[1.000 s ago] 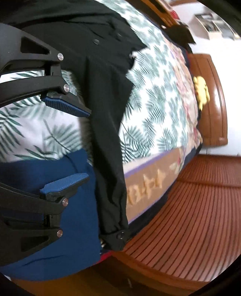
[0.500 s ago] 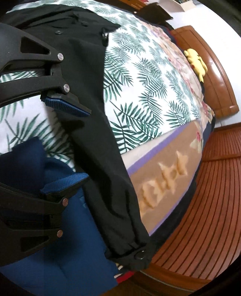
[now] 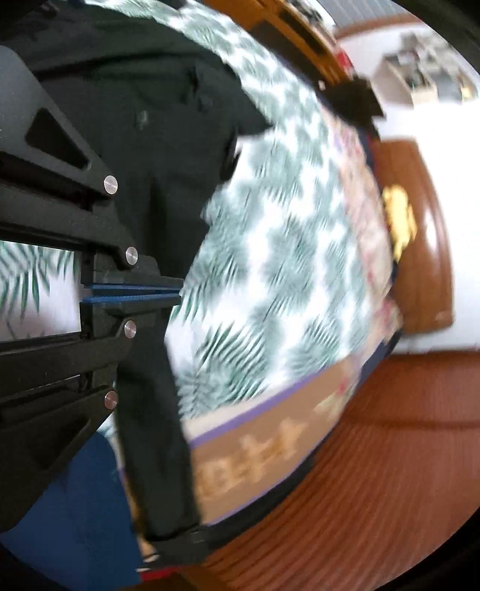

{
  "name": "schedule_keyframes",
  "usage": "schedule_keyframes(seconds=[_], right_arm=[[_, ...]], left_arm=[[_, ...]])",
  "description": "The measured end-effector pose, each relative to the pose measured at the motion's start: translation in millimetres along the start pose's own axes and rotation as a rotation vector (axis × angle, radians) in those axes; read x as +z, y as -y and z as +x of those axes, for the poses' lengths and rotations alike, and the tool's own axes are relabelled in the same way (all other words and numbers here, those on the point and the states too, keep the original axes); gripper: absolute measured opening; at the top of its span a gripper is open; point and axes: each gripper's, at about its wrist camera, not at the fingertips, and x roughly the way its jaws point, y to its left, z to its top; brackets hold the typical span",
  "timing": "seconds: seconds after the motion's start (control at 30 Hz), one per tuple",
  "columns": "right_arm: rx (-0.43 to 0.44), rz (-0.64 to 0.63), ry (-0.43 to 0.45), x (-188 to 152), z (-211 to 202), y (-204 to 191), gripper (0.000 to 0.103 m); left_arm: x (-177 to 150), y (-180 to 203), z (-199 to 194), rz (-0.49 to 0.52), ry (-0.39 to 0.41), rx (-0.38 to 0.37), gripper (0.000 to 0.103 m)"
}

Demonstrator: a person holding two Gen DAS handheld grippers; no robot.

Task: Fold large clothes
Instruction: 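Grasp the cuff of the second black sleeve with the right tool, then fold the sleeve across the coat front with the right tool and release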

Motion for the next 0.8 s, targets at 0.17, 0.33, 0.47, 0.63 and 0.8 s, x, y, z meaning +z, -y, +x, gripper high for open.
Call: schedule_keyframes(seconds=[0.17, 0.33, 0.47, 0.63, 0.8], right_arm=[[0.018, -0.125, 0.038, 7, -23, -57, 0.000], [-0.116, -0.036, -0.008, 8, -7, -35, 0.030], [-0.215, 0.047, -0.077, -2, 18, 1, 0.068], [-0.298, 0.215, -0.171, -20, 53, 56, 0.066], [-0.286, 0.209, -0.189, -29, 68, 65, 0.002]], left_arm=[[0, 0, -2, -0.001, 0.004, -0.001, 0.048], [0, -1, -7, 0.005, 0.011, -0.001, 0.048], [0, -4, -12, 0.002, 0.017, -0.001, 0.048], [0, -9, -11, -0.006, 0.013, 0.001, 0.048], [0, -13, -9, -0.011, 0.007, 0.010, 0.048]])
